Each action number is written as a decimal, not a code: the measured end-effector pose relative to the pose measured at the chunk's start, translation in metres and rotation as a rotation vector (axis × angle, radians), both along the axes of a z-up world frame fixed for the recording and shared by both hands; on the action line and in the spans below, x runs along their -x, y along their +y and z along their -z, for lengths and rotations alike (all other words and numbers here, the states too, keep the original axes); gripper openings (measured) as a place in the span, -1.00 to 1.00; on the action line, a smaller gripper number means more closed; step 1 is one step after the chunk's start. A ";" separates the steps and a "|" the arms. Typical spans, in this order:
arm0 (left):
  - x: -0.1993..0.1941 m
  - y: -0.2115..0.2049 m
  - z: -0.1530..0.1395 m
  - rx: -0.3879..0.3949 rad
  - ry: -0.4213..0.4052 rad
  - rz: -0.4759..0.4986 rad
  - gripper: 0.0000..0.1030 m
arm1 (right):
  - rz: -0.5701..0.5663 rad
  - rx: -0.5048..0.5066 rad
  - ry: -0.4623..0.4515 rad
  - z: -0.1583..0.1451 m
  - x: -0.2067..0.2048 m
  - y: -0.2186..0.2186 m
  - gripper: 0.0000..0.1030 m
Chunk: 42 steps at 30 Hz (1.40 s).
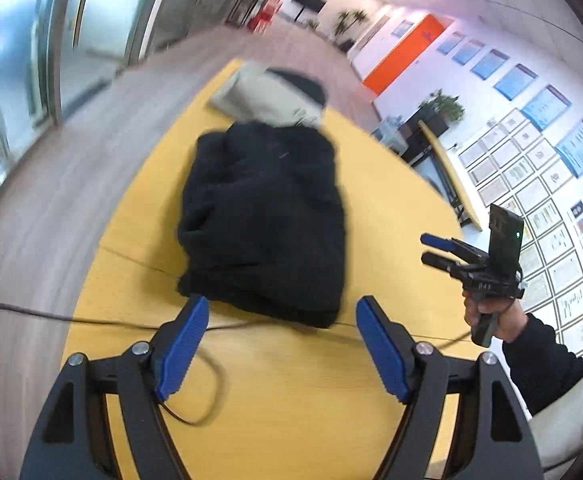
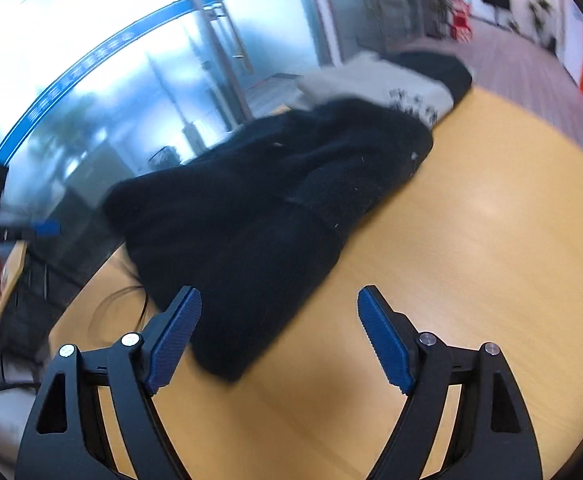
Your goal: Fold clothes
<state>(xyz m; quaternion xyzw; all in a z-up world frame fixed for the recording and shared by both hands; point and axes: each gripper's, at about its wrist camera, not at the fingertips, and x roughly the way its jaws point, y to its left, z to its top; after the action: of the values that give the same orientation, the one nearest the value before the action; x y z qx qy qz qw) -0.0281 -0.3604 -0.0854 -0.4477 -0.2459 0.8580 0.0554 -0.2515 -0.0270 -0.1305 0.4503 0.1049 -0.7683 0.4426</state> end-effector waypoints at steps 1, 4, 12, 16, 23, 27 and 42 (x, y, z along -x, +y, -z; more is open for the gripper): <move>-0.008 0.017 -0.012 0.019 0.015 -0.017 0.71 | -0.018 -0.005 0.017 -0.021 -0.017 0.007 0.59; -0.014 0.067 -0.041 0.102 0.017 -0.047 0.78 | -0.055 -0.030 0.069 -0.081 -0.062 0.032 0.67; -0.011 0.161 -0.037 0.281 -0.102 -0.199 0.78 | 0.004 -0.138 0.105 -0.089 -0.108 0.013 0.79; -0.011 0.190 -0.034 0.344 -0.140 -0.238 0.78 | 0.034 -0.207 0.092 -0.078 -0.117 -0.002 0.80; 0.000 0.210 -0.038 0.437 -0.158 -0.297 0.78 | 0.016 -0.273 0.104 -0.078 -0.122 -0.007 0.81; -0.001 0.207 -0.042 0.465 -0.175 -0.323 0.78 | 0.000 -0.301 0.128 -0.079 -0.117 -0.015 0.82; 0.012 0.189 -0.049 0.511 -0.183 -0.363 0.85 | -0.024 -0.324 0.147 -0.082 -0.105 -0.022 0.82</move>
<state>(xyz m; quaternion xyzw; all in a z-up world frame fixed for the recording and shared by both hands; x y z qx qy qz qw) -0.0401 -0.1717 -0.0369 -0.4711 -0.1023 0.8441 -0.2348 -0.1468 -0.0490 -0.0481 0.4570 0.2647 -0.7670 0.3644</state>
